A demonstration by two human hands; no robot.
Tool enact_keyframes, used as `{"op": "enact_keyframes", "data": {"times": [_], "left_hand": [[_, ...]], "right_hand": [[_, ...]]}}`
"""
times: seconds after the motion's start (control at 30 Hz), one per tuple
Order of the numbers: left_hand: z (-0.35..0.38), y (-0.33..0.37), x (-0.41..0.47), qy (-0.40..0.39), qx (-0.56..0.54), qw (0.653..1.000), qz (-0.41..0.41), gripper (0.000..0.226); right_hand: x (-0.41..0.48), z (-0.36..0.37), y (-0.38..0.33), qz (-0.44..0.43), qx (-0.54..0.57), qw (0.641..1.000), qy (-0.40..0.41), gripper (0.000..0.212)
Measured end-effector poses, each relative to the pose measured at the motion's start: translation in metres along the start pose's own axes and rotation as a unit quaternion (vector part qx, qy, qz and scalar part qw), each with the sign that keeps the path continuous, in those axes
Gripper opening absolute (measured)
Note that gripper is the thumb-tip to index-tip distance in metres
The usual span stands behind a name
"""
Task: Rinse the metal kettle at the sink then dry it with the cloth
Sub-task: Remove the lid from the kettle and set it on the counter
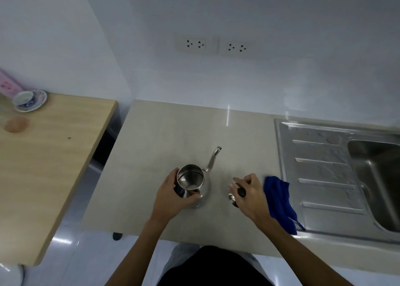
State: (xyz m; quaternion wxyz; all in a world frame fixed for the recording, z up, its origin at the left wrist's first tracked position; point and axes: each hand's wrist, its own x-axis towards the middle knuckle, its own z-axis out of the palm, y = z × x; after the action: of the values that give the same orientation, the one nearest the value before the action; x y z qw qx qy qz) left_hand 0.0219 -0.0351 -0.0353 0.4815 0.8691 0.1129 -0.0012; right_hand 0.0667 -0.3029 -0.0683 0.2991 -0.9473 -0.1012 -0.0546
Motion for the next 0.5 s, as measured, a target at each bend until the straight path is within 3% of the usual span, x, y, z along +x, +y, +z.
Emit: {"op": "enact_keyframes", "data": {"times": [0.13, 0.27, 0.5], "left_hand": [[-0.001, 0.002, -0.001, -0.005, 0.005, 1.000, -0.006, 0.071], [-0.002, 0.000, -0.001, -0.011, -0.003, 1.000, -0.016, 0.077], [-0.002, 0.001, -0.002, -0.020, -0.012, 0.999, -0.038, 0.094]], "right_hand": [[-0.013, 0.009, 0.024, 0.009, -0.067, 0.998, -0.017, 0.051], [-0.018, 0.020, 0.032, 0.037, -0.065, 0.995, -0.070, 0.037], [-0.025, 0.033, 0.037, -0.007, -0.071, 0.993, -0.095, 0.036]]}}
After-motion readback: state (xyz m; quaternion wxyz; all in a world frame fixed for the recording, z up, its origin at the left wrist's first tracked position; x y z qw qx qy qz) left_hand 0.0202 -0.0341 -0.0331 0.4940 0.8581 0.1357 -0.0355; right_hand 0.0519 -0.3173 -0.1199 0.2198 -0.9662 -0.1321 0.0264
